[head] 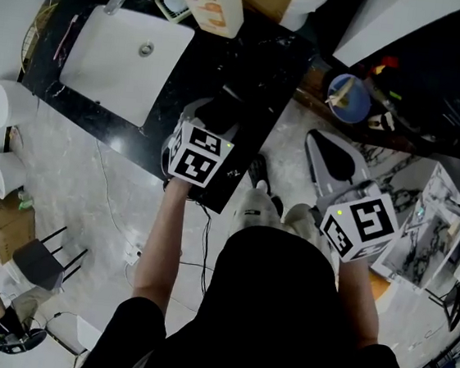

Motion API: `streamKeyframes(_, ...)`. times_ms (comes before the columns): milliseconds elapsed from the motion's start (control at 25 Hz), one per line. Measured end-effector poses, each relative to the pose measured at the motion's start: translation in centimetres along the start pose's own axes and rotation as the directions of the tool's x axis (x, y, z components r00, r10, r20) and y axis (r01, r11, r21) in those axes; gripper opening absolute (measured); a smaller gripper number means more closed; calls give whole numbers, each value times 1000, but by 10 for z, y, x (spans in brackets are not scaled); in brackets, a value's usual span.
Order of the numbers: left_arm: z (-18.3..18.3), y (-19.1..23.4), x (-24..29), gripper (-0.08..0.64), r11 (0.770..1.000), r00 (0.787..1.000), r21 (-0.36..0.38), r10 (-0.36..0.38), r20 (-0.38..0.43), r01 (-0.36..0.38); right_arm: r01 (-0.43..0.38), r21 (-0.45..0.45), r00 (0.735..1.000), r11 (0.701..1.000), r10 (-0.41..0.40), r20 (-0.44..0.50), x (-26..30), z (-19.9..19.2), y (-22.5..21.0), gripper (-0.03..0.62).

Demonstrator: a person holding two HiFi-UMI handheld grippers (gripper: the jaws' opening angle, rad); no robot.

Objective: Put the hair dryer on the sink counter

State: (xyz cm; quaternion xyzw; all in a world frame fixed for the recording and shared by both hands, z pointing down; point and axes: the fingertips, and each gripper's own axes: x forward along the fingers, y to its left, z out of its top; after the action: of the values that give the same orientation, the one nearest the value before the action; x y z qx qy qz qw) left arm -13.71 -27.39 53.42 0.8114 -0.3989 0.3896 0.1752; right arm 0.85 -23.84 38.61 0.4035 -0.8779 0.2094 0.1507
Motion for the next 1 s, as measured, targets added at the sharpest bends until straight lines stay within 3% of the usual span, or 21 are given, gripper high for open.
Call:
streamKeyframes(360, 4, -10, -31, 259, 996, 994, 1, 87, 66, -87, -48, -8, 999, 999, 48, 21, -24, -10, 17, 9)
streamKeyframes(1000, -5, -83, -101, 193, 990, 980, -18, 139, 143, -138, -72, -28, 995, 997, 74, 70, -101, -40, 47, 9)
